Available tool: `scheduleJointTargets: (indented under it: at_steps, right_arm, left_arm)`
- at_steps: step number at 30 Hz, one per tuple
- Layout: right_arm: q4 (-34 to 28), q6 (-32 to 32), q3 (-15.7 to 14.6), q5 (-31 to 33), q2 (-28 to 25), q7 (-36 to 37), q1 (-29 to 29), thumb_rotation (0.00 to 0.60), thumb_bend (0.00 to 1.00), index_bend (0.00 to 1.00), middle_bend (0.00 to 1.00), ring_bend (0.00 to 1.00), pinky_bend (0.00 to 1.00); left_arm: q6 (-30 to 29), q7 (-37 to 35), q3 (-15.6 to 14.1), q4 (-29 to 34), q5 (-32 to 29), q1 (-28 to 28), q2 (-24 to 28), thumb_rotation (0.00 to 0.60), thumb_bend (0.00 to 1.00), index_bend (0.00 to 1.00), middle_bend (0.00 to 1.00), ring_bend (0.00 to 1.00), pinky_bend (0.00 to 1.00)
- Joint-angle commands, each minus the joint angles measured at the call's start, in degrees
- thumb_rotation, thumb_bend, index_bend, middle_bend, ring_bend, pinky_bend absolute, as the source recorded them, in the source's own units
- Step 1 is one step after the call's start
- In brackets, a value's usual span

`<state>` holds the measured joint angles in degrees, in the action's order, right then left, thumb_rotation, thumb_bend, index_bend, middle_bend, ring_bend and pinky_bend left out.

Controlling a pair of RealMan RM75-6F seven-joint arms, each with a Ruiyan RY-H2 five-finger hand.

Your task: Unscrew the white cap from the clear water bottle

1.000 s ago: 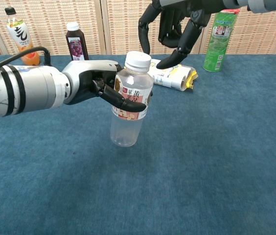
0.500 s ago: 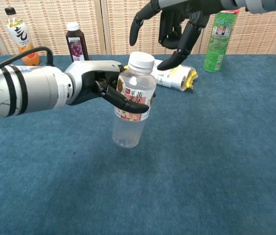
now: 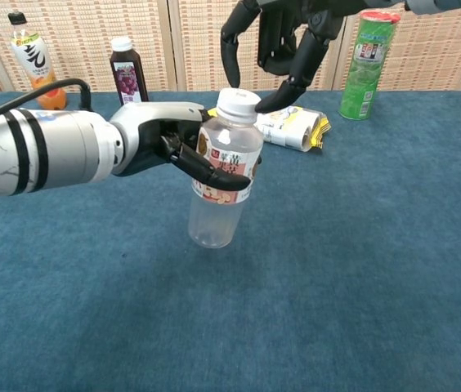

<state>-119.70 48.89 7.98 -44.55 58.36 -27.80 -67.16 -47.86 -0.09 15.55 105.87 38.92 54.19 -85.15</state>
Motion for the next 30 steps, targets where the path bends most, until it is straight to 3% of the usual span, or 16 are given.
scheduleJointTargets:
  at_steps: [1,8,12,17,30]
  right_arm:
    - [-0.4,0.4,-0.2,0.8,0.1,-0.8,-0.4,0.556,0.19,0.46,0.86,0.73,0.55]
    - [-0.9,0.8,-0.3,1.6,0.0,-1.7,-0.7,0.556,0.19,0.46,0.86,0.73,0.55]
    - [-1.1,0.7,-0.3,1.8,-0.2,-1.6,-0.7,0.569,0.19,0.36,0.86,0.73,0.55]
    - [-1.2,0.6,-0.3,1.8,-0.1,-1.6,-0.8,0.571,0.19,0.34,0.86,0.73,0.55]
    - [-1.9,0.0,-0.5,2.2,-0.4,-1.9,-1.3,0.573,0.19,0.38,0.86,0.73,0.55]
  left_arm:
    - [-0.1,0.1,0.0,0.1,0.1,0.0,0.0,0.6,0.6,0.59,0.77,0.41,0.27]
    - [-0.3,0.4,-0.1,0.4,0.1,0.2,-0.1,0.6,0.59,0.59,0.77,0.41,0.27]
    - [-0.2,0.6,-0.1,0.3,-0.1,0.3,-0.1,0.6,0.59,0.59,0.77,0.41,0.26]
    - [-0.2,1.0,-0.1,0.3,-0.4,0.7,-0.3,0.6,0.59,0.59,0.77,0.41,0.27]
    - [-0.2,1.8,0.1,-0.1,-2.0,1.5,-0.6,0.6,0.59,0.6,0.77,0.41,0.27]
